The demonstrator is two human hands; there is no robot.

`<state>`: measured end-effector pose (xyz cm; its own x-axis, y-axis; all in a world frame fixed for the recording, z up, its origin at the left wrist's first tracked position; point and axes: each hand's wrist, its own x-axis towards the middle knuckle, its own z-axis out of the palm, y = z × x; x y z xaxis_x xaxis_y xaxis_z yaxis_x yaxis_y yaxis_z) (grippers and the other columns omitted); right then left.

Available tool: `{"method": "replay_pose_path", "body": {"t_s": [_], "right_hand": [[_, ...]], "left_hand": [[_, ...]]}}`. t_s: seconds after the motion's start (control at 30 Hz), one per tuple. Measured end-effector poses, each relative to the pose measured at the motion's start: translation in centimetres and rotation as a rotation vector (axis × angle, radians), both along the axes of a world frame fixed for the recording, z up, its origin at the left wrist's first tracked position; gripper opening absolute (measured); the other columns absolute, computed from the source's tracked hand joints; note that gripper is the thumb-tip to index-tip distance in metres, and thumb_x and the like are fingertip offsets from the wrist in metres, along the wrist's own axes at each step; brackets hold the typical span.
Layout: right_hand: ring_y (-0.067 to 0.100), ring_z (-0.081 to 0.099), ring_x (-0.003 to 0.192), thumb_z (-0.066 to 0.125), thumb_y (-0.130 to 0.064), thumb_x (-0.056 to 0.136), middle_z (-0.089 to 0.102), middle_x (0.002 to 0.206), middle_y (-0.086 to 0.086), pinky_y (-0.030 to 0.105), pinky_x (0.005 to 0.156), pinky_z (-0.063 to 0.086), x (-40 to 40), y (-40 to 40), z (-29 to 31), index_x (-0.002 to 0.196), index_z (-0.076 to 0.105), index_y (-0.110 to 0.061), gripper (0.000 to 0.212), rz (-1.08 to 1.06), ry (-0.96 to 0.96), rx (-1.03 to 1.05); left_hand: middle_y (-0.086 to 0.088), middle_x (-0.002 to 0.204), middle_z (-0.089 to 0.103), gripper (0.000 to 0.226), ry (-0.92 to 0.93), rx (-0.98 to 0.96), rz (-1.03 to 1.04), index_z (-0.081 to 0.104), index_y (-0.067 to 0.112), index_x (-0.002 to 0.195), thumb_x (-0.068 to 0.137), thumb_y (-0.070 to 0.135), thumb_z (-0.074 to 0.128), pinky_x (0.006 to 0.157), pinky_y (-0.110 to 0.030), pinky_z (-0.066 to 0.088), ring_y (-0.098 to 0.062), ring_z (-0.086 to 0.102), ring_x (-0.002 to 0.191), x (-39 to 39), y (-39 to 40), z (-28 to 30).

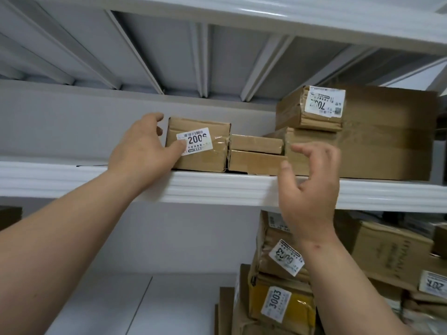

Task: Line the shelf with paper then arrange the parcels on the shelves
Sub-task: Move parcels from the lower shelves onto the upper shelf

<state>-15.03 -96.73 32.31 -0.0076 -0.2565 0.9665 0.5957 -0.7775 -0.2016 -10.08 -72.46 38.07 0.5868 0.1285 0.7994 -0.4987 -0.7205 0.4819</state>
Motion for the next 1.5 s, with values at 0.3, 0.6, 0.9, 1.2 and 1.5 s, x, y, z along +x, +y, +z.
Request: {"method": "replay_pose_path", "body": {"t_s": [0.3,0.6,0.9,1.2,1.5], "right_hand": [[0.021,0.046,0.106,0.068,-0.019,0.085,0.043,0.110,-0.002,0.037,0.088,0.043,-1.7,-2.7,-9.8,0.109,0.053,-0.025,0.028,-0.093,0.389,0.271],[0.031,0.011,0.143,0.050,-0.077,0.075,0.003,0.155,0.003,0.047,0.117,0.024,-0.5,-1.5,-10.6,0.143,0.022,-0.032,0.087,-0.295,0.978,0.117],[0.031,0.025,0.136,0.057,-0.079,0.065,0.006,0.150,-0.002,0.045,0.110,0.032,-0.7,-1.7,-10.4,0.128,0.029,-0.036,0.081,-0.271,0.965,0.153],[0.015,0.032,0.125,0.075,-0.056,0.058,0.015,0.127,-0.016,0.039,0.103,0.043,-4.2,-2.4,-8.7,0.115,0.030,-0.041,0.074,0.014,0.817,0.136],[0.009,0.052,0.098,0.076,-0.044,0.064,0.033,0.112,-0.021,0.033,0.079,0.057,-9.2,-3.3,-4.8,0.106,0.042,-0.042,0.053,0.356,0.935,-0.009]], "left_hand": [[0.000,0.105,0.048,0.037,-0.628,-0.161,-0.153,0.052,0.007,0.114,0.081,0.022,0.060,0.091,-0.033,0.039,-0.021,0.048,0.100,-4.9,-4.0,-10.0],[0.020,0.139,0.041,0.052,0.434,-0.019,-0.641,0.040,0.038,0.140,0.095,0.062,0.029,0.113,-0.035,0.035,-0.003,0.039,0.133,-2.6,-14.0,-17.3],[0.015,0.101,0.066,0.042,0.682,-0.364,-0.712,0.063,0.034,0.102,0.098,0.058,0.028,0.068,-0.015,0.040,0.004,0.057,0.095,-4.5,-15.1,-14.6],[0.003,0.095,0.066,0.019,0.454,-0.367,-0.509,0.063,0.026,0.094,0.097,0.040,0.051,0.068,-0.021,0.043,-0.010,0.060,0.093,-6.7,-11.5,-12.7],[0.025,0.108,0.048,0.027,0.132,-0.014,-0.325,0.050,0.041,0.110,0.086,0.047,0.062,0.079,-0.014,0.044,0.000,0.052,0.102,-9.2,-9.5,-11.1]]}}
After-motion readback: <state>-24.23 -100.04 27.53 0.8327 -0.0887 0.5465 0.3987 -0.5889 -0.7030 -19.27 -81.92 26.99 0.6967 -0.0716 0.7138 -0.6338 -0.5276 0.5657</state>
